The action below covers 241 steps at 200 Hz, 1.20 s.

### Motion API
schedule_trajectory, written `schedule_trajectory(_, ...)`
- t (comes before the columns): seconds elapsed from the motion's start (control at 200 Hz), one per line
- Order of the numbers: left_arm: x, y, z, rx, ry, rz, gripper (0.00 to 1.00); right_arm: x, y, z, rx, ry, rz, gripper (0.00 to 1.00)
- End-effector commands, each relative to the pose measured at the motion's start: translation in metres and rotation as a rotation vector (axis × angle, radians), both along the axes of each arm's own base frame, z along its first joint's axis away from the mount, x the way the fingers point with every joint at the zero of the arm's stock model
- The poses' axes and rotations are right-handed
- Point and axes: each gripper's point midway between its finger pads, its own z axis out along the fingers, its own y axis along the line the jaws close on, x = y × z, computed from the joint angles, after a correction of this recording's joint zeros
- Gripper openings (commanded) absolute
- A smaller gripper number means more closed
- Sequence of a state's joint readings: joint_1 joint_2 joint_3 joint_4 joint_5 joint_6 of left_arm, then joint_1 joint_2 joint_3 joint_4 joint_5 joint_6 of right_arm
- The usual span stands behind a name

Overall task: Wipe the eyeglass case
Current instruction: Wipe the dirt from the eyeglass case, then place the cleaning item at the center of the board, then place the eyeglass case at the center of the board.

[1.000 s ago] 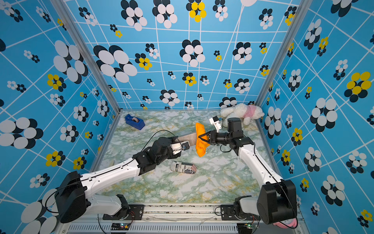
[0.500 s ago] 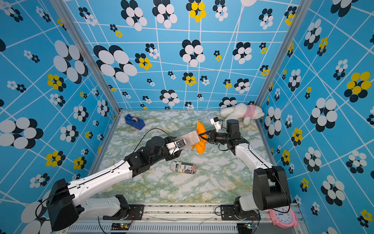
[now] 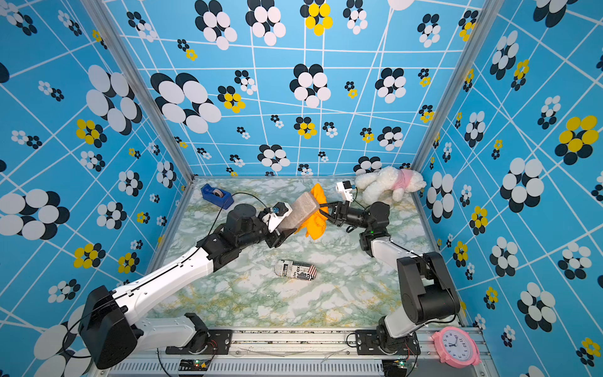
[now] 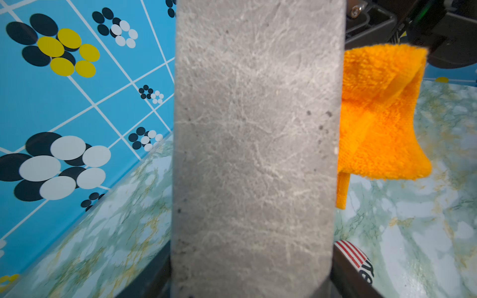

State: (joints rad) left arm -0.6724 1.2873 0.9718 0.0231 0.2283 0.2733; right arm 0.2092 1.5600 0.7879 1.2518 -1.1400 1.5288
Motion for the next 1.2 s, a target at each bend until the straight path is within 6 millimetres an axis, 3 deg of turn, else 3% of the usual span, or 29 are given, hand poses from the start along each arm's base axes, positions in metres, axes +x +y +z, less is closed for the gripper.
schedule_trajectory(0.0, -0.010, -0.011, -0.005, -0.070, 0.116, -0.106, 0.18, -0.029, 0.006, 0.059, 0.060, -0.181, 0.074, 0.00)
schedule_trajectory(0.255, -0.034, -0.012, -0.037, -0.038, 0.270, -0.215, 0.14, -0.031, -0.001, 0.096, 0.076, -0.255, 0.074, 0.00)
schedule_trajectory(0.395, -0.036, 0.001, -0.048, 0.008, 0.290, -0.181, 0.14, -0.007, -0.036, 0.108, 0.080, -0.271, -0.043, 0.00)
schedule_trajectory(0.525, -0.030, 0.015, -0.041, 0.029, 0.283, -0.146, 0.14, 0.016, -0.063, 0.109, 0.083, -0.257, -0.136, 0.00)
schedule_trajectory(0.695, -0.017, 0.021, -0.040, 0.139, 0.235, -0.161, 0.14, 0.044, -0.066, 0.073, 0.044, -0.146, -0.180, 0.00)
schedule_trajectory(0.77, -0.005, 0.023, -0.048, 0.202, 0.231, -0.176, 0.13, 0.056, -0.065, 0.043, -0.042, -0.083, -0.206, 0.00)
schedule_trajectory(0.84, 0.008, 0.025, -0.057, 0.254, 0.225, -0.188, 0.12, 0.063, -0.068, 0.004, -0.203, -0.003, -0.255, 0.00)
schedule_trajectory(0.895, 0.019, 0.025, -0.062, 0.287, 0.208, -0.203, 0.12, 0.058, -0.074, -0.025, -0.421, 0.015, -0.300, 0.00)
schedule_trajectory(0.944, 0.027, 0.023, -0.070, 0.329, 0.191, -0.224, 0.12, 0.053, -0.082, -0.039, -0.605, 0.013, -0.334, 0.00)
schedule_trajectory(1.049, 0.043, 0.019, -0.080, 0.401, 0.152, -0.264, 0.12, 0.051, -0.089, -0.046, -0.664, 0.057, -0.335, 0.00)
schedule_trajectory(1.199, 0.055, 0.016, -0.109, 0.535, 0.167, -0.355, 0.11, 0.042, -0.126, -0.075, -0.971, 0.136, -0.432, 0.00)
